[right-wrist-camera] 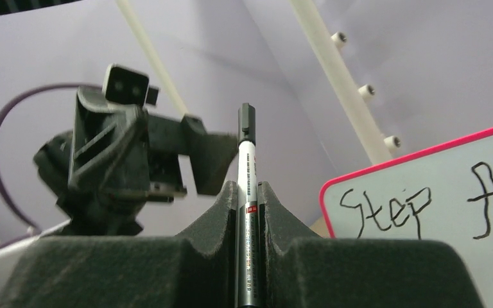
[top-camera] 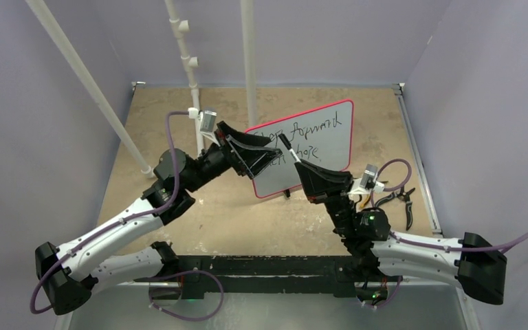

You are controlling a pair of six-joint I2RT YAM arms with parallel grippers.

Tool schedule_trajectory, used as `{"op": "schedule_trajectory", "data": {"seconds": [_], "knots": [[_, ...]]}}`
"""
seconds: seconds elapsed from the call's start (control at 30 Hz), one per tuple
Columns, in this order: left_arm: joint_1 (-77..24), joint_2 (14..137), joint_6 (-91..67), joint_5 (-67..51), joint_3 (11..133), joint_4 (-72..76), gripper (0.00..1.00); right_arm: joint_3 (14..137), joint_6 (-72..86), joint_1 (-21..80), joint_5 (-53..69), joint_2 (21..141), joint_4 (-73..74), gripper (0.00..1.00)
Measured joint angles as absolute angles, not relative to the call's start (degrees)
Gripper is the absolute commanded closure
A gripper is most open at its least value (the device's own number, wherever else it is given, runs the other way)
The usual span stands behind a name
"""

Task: Write a sentence on the whiteboard
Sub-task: Insert the whiteboard marker without the cap into the pen cap.

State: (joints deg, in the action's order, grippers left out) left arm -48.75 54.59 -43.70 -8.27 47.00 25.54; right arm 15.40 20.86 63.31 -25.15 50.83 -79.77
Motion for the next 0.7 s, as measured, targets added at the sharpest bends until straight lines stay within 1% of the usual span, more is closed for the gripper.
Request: {"op": "schedule_trajectory", "data": {"seconds": [0.07, 0.17, 0.33, 0.53, 0.6, 0.7], "knots": [[-48.1, 55.3, -42.3, -10.8, 50.5, 22.8, 0.19, 14.2, 21.6, 63.3, -23.1, 48.8, -78.8, 1.00], [-47.1, 56.5, -41.1, -13.3, 53.9, 19.4, 0.18, 12.6, 22.8, 63.3, -20.0, 45.5, -77.2, 1.00], [-45.8, 57.2, -40.6, -15.7, 54.4, 15.0, 0.17, 11.6, 24.4, 63.3, -16.7, 41.0, -73.9, 1.00], [-45.6, 59.0, -40.7, -21.6, 54.5, 14.1, 0.15, 11.6, 25.3, 63.1, -14.2, 38.2, -69.9, 1.00], [-45.6, 59.2, -40.9, -23.4, 54.5, 14.5, 0.19, 11.6, 25.5, 62.9, -13.8, 38.1, -69.2, 1.00], [-45.6, 59.2, -41.2, -25.0, 54.5, 16.0, 0.29, 11.6, 25.7, 62.9, -13.6, 38.1, -68.2, 1.00]]}}
